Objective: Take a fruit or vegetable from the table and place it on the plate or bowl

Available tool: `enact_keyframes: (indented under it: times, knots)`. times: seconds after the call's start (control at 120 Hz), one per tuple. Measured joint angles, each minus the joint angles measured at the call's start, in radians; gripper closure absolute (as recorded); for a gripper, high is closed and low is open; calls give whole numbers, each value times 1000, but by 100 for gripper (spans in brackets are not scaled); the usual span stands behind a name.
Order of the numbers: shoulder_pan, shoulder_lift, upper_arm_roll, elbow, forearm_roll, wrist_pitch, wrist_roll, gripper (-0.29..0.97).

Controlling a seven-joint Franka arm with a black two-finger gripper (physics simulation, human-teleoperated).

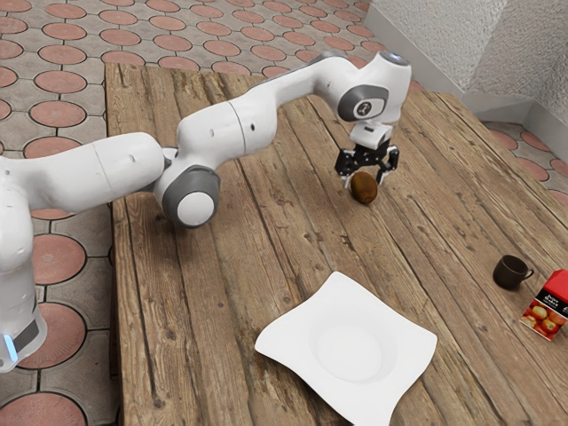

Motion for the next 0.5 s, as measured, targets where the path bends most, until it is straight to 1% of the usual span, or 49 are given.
enact_keyframes:
  times: [0.5]
  knots:
    - [-1, 18, 0, 0, 3, 8, 5, 0]
